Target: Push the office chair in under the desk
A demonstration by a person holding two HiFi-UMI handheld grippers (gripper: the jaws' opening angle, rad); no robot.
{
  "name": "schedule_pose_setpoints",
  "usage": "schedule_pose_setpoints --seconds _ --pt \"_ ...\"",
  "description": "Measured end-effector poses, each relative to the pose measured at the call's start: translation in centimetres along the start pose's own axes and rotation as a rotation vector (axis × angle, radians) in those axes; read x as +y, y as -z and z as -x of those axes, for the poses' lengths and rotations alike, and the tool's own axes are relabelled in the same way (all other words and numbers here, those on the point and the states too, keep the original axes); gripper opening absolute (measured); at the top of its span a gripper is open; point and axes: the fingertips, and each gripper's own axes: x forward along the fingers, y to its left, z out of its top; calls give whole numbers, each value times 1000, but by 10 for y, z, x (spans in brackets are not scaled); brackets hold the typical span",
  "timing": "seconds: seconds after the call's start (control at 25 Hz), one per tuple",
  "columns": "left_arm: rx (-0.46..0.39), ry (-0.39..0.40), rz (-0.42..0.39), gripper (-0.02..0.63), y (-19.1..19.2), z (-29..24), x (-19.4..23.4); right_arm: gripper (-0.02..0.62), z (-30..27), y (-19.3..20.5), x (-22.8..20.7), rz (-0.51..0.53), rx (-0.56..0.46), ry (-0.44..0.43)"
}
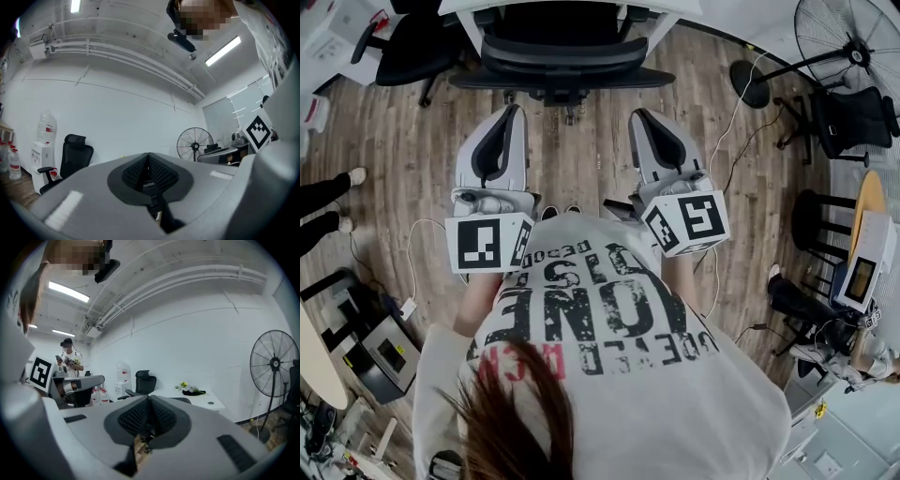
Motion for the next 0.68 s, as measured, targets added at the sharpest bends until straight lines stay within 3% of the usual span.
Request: schedule_pose_setpoints --seconds 0.68 --pt "2 6 1 12 0 0 2 25 1 5 -2 -21 16 7"
